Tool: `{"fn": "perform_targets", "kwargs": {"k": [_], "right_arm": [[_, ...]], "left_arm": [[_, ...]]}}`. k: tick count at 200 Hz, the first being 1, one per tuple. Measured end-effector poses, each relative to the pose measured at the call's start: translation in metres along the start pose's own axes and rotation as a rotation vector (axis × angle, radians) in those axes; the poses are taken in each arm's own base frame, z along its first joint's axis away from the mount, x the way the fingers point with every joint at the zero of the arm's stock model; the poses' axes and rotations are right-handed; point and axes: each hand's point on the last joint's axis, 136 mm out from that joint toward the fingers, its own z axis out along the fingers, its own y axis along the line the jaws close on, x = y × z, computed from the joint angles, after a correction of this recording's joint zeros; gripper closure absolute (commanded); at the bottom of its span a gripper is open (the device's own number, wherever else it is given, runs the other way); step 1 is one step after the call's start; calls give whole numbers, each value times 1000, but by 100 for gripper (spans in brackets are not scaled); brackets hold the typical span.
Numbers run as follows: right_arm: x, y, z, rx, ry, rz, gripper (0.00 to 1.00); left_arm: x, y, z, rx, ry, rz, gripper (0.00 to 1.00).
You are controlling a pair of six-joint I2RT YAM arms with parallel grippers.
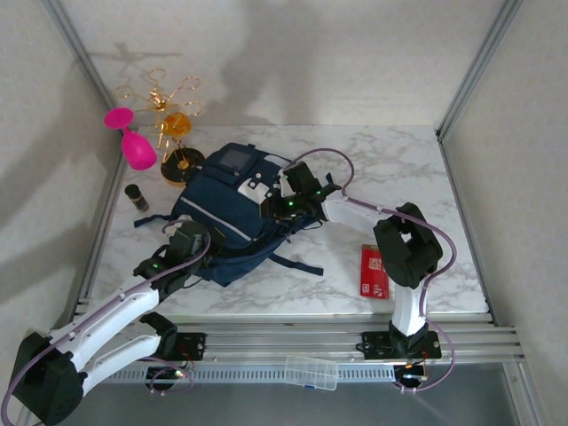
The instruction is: Pack the student bag
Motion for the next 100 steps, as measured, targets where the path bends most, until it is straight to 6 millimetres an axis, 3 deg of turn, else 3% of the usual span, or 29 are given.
{"fn": "perform_targets", "kwargs": {"k": [37,100], "right_arm": [[-1,9,-5,40,-10,-1,52],[0,18,-6,84,-7,-12,52]], "left_arm": [[3,11,7,-10,-3,-12,68],[1,18,13,-31,-9,-22,69]]}}
